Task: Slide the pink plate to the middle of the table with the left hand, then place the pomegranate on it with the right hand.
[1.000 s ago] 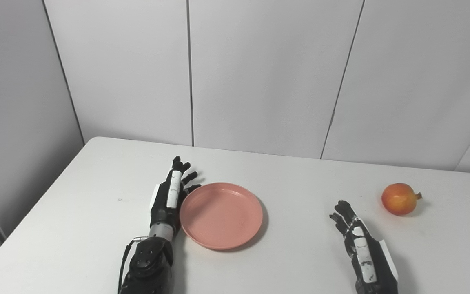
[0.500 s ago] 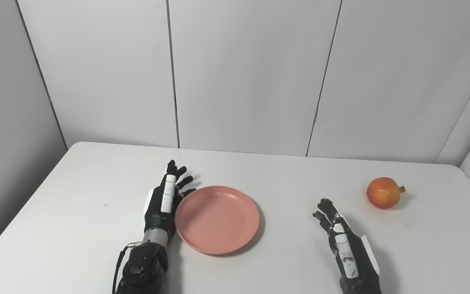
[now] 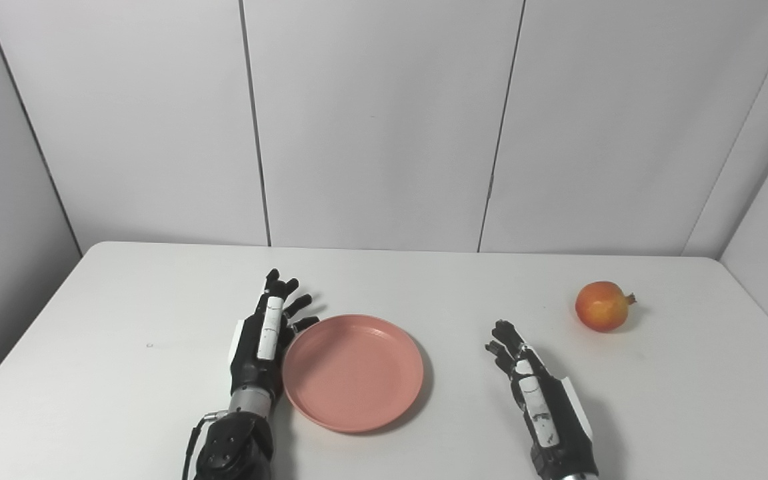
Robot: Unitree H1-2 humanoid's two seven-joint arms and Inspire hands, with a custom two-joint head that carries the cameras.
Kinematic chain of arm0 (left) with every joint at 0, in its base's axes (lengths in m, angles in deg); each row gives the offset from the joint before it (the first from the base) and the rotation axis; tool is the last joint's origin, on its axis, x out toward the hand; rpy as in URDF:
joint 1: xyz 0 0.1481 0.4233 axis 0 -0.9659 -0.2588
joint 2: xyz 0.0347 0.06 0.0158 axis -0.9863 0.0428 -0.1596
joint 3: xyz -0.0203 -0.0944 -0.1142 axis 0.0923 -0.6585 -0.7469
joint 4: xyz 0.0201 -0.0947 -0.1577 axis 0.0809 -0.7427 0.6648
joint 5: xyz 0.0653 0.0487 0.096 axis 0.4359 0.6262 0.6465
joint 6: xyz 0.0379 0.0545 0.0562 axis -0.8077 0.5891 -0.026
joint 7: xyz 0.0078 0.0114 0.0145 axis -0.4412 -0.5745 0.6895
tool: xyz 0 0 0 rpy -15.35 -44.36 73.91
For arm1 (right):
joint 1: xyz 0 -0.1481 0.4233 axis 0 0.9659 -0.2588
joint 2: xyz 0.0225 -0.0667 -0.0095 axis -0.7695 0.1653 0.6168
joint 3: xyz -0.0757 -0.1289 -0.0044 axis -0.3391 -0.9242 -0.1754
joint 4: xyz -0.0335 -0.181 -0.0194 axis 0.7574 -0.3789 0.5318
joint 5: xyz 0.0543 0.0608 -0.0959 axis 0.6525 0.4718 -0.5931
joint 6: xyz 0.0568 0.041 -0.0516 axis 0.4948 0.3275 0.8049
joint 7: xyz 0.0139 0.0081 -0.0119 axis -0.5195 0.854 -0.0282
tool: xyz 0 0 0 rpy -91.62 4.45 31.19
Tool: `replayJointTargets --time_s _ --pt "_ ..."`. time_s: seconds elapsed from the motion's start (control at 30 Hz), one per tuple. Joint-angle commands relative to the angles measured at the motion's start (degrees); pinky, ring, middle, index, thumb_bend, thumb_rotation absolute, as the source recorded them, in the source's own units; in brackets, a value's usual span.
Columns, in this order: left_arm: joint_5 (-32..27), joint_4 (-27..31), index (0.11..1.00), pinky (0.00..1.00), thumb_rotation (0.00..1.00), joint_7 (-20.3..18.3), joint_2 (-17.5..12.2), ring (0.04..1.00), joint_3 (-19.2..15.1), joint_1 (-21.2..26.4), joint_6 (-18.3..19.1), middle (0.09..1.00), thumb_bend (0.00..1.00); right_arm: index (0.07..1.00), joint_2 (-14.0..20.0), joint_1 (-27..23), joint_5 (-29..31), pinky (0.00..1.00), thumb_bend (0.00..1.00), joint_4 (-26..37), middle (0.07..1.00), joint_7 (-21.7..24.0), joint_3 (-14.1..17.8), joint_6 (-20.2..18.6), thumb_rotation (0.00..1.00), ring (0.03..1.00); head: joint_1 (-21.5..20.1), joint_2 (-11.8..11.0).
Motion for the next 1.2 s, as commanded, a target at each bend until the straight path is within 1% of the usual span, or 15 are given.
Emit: replayJointTargets --time_s 0.0,0.13,0.2,0.3,0.33,0.63,0.67,0.7,0.8,0.9,1.0,1.17 --pt "0.2 -0.1 0.969 0.67 0.87 -0.5 0.3 0.827 0.8 -0.2 0.5 0.917 0.84 0.903 -1.0 1.4 0.0 0.97 0.82 -1.0 0.925 -0.5 -0.6 -0.7 0.94 0.908 -0.7 0.2" --pt "1.0 0.0 0.973 0.67 0.88 -0.5 0.2 0.823 1.7 -0.4 0.1 0.913 0.84 0.906 -1.2 1.4 -0.3 0.97 0.82 -1.0 0.929 -0.5 -0.7 -0.4 0.94 0.912 -1.8 0.4" --pt "0.7 0.3 0.969 0.67 0.87 -0.5 0.4 0.824 1.9 -0.6 0.4 0.911 0.84 0.906 -1.4 1.4 -0.3 0.98 0.82 -1.0 0.93 -0.5 -0.7 -0.5 0.95 0.914 -2.5 0.7" --pt "0.7 0.5 0.969 0.68 0.87 -0.6 0.6 0.822 2.1 -0.9 0.3 0.908 0.84 0.902 -1.6 1.3 -0.2 0.99 0.81 -0.9 0.933 -0.3 -0.7 -0.6 0.94 0.919 -2.5 0.7" --pt "0.6 0.5 0.969 0.68 0.87 -0.6 0.6 0.82 2.2 -1.0 0.3 0.907 0.85 0.9 -1.6 1.3 -0.1 0.98 0.81 -0.9 0.933 -0.3 -0.7 -0.6 0.94 0.919 -3.1 0.9" --pt "0.3 0.6 0.959 0.68 0.87 -1.2 0.6 0.827 2.3 -1.3 0.6 0.919 0.86 0.904 -1.6 1.6 -0.9 0.96 0.8 0.0 0.933 -0.5 -0.9 -1.4 0.94 0.912 -4.0 1.1" --pt "0.3 0.5 0.967 0.69 0.88 -1.4 0.5 0.832 2.3 -1.3 0.4 0.921 0.84 0.907 -1.6 1.6 -1.0 0.96 0.81 0.0 0.932 -0.5 -0.9 -1.4 0.95 0.912 -4.0 1.1" --pt "0.4 0.2 0.972 0.69 0.89 -1.6 0.4 0.833 2.4 -1.3 0.1 0.922 0.84 0.908 -1.7 1.6 -1.1 0.96 0.81 -0.1 0.93 -0.5 -1.0 -1.3 0.95 0.91 -4.8 1.0" --pt "0.5 -0.1 0.982 0.68 0.89 -1.8 0.2 0.834 2.5 -1.2 -0.2 0.922 0.84 0.909 -1.7 1.6 -1.4 0.95 0.83 -0.2 0.924 -0.6 -1.0 -1.2 0.95 0.905 -4.8 1.0" --pt "0.2 0.2 0.969 0.69 0.88 -1.3 0.4 0.834 2.1 -1.2 0.3 0.916 0.84 0.909 -1.7 1.6 -1.6 0.95 0.83 -0.1 0.927 -0.6 -1.1 -1.3 0.95 0.909 -4.8 1.0" --pt "0.1 0.7 0.959 0.69 0.86 -1.1 0.5 0.83 1.8 -1.4 0.9 0.914 0.84 0.905 -1.7 1.7 -1.5 0.94 0.82 0.4 0.928 -0.5 -1.1 -1.7 0.94 0.909 -5.2 1.6" --pt "0.5 1.1 0.971 0.68 0.88 -1.1 0.4 0.827 2.0 -1.6 0.3 0.914 0.84 0.906 -1.4 1.9 -1.7 0.94 0.83 1.2 0.929 -0.5 -1.1 -1.6 0.94 0.908 -5.3 2.1"
